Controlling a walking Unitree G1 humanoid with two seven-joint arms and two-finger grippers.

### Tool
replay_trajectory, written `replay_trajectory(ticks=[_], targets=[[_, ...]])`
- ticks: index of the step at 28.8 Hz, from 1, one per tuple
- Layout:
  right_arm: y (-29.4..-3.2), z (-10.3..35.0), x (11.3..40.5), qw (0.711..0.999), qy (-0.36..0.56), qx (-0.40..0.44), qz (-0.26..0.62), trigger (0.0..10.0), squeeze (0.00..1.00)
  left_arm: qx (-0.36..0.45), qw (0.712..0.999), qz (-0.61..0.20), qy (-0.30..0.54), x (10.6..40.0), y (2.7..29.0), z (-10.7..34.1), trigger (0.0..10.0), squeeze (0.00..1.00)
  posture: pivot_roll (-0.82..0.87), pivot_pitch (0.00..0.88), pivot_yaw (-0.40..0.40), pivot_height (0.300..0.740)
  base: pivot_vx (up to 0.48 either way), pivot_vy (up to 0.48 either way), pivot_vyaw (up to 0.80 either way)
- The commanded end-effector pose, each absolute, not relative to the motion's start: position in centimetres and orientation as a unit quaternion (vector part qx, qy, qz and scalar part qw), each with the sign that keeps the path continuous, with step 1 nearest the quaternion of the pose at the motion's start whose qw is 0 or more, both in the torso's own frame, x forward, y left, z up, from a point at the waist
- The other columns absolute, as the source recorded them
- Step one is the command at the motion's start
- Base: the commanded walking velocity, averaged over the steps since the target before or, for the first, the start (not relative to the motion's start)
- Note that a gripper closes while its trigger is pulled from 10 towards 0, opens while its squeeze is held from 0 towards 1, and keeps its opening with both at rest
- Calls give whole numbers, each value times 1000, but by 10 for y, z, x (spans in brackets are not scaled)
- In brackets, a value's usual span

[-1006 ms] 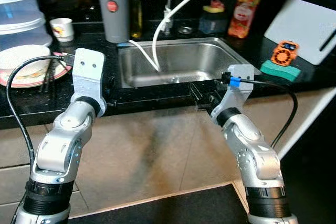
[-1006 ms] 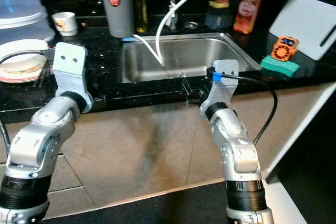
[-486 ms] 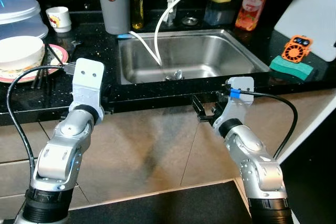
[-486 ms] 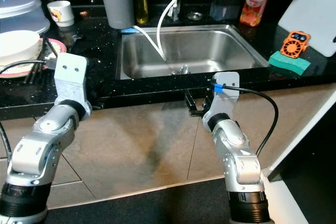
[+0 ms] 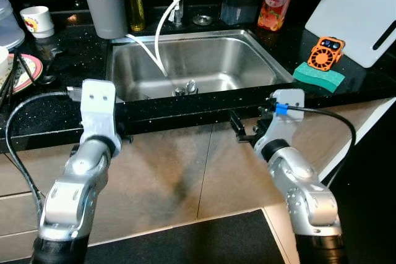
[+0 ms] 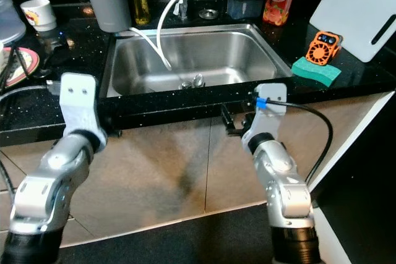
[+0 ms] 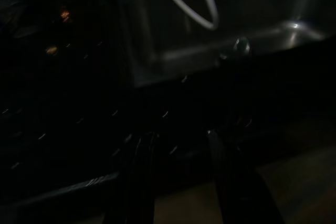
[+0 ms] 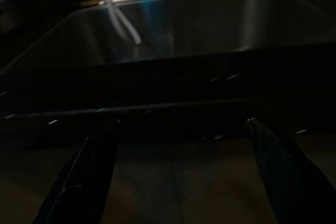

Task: Kitchen organization

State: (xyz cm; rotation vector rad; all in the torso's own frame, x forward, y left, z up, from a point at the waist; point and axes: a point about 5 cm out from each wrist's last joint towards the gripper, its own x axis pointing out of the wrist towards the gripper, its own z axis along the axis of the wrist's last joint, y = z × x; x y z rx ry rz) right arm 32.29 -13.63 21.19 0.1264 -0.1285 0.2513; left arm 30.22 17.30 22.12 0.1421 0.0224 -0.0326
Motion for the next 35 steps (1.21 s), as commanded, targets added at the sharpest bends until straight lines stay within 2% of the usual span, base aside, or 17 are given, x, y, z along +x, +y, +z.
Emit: replay_trajectory(ticks=[1, 2, 5, 11, 18, 20, 24, 27, 30, 35], targets=[[-135, 212, 319, 987, -67, 65, 129, 10000, 0, 85, 996, -26, 4, 298, 172, 222, 10000, 0, 2, 107, -11, 740, 0, 0, 0], [-142, 204, 317, 988, -60, 69, 122, 10000, 0, 121, 992, -37, 4, 292, 174, 217, 10000, 0, 8, 114, -9, 740, 0, 0, 0], [-148, 196, 313, 989, -56, 71, 115, 10000, 0, 127, 991, -36, -2, 287, 178, 214, 10000, 0, 8, 117, -9, 740, 0, 0, 0], [-144, 186, 296, 985, -61, 69, 148, 10000, 0, 67, 995, -29, -70, 272, 182, 222, 10000, 0, 10, 119, -5, 740, 0, 0, 0], [-146, 199, 300, 983, -90, 73, 145, 10000, 0, 79, 991, -6, -110, 267, 185, 235, 10000, 0, 9, 121, -7, 740, 0, 0, 0], [-144, 209, 307, 981, -101, 85, 143, 10000, 0, 79, 989, 3, -126, 275, 188, 247, 10000, 0, 15, 120, -14, 740, 0, 0, 0], [-142, 213, 311, 980, -105, 86, 143, 10000, 0, 83, 988, 8, -128, 281, 191, 252, 10000, 0, 14, 119, -12, 740, 0, 0, 0], [-142, 220, 317, 981, -112, 83, 134, 10000, 0, 82, 991, 72, -74, 292, 198, 247, 10000, 0, 15, 118, -14, 740, 0, 0, 181], [-141, 222, 318, 981, -116, 82, 132, 10000, 0, 95, 992, 74, -41, 295, 198, 244, 10000, 0, 15, 119, -13, 740, 0, 0, 560], [-140, 223, 319, 982, -118, 73, 128, 10000, 0, 126, 988, 73, -41, 297, 195, 249, 10000, 0, 15, 119, -12, 740, 0, 0, 800]])
